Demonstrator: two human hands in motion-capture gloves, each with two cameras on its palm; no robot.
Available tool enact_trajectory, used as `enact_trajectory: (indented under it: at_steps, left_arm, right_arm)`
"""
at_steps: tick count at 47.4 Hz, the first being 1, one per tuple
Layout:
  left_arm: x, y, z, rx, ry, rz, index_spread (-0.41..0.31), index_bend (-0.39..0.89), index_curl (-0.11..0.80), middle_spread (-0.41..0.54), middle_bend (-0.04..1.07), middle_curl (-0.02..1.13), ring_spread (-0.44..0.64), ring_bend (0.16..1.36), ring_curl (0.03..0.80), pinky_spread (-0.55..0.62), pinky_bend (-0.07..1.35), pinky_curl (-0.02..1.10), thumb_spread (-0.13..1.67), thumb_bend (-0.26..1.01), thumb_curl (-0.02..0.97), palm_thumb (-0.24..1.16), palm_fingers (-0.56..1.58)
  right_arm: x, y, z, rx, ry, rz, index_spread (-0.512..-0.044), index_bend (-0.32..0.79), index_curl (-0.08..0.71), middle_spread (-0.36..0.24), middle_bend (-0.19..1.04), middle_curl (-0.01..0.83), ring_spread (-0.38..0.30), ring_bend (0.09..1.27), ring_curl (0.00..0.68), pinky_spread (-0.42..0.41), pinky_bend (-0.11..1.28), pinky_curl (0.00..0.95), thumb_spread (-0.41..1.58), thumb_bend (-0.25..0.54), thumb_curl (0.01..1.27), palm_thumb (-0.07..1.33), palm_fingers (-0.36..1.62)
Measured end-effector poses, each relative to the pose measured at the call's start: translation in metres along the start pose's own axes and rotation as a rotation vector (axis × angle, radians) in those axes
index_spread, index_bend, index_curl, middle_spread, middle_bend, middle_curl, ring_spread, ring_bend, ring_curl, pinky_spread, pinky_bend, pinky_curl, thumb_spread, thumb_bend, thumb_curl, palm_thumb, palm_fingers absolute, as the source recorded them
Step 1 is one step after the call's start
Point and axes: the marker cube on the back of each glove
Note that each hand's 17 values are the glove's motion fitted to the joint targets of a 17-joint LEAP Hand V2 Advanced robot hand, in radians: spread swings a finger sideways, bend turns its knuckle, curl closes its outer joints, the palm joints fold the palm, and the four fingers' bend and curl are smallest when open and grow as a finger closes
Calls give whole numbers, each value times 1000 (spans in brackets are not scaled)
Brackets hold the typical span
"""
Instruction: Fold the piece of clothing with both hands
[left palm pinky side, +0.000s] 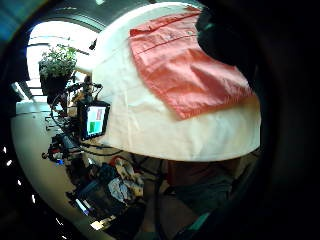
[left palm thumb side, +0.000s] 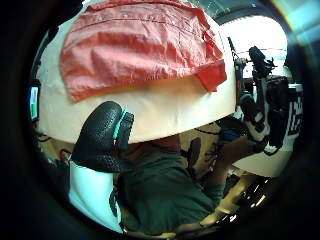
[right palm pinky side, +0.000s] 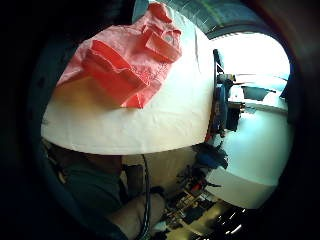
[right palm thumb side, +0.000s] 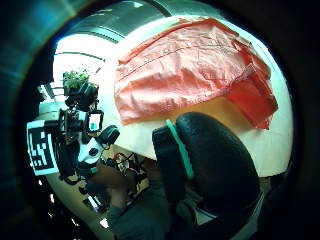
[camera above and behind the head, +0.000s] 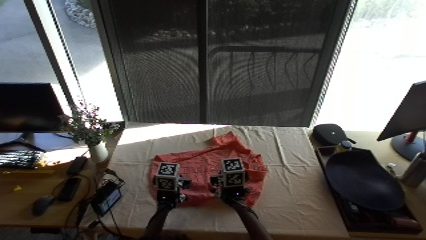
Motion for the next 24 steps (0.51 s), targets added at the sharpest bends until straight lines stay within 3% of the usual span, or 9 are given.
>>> enact_trajectory:
  at_steps: [4, 9, 24]
  left_arm:
    - [-1, 1, 2, -1, -1, -5, -39, 27, 8, 9, 230, 125, 62, 544, 174, 81, 549, 165, 618, 203, 112, 361, 452]
    - [-2, 9, -2, -18, 7, -20, -42, 54, 25, 13, 241, 188, 84, 596, 233, 114, 608, 223, 816, 180, 155, 385, 381]
    - [-5, 6, -3, -17, 25, -16, -43, 87, 75, 28, 258, 281, 110, 669, 285, 147, 673, 276, 1024, 86, 245, 431, 299]
  right_arm:
    - [-2, 2, -2, 10, 14, 2, -238, 144, 79, -9, 160, 60, 102, 241, 71, 163, 585, 183, 681, 188, 70, 286, 268]
    - [-6, 3, -5, 15, 31, -6, -298, 149, 124, -12, 173, 100, 136, 253, 106, 205, 627, 236, 931, 184, 102, 299, 231]
    - [2, 1, -2, -22, 29, 11, -348, 157, 205, 6, 173, 177, 179, 261, 161, 243, 669, 296, 1208, 129, 171, 319, 162]
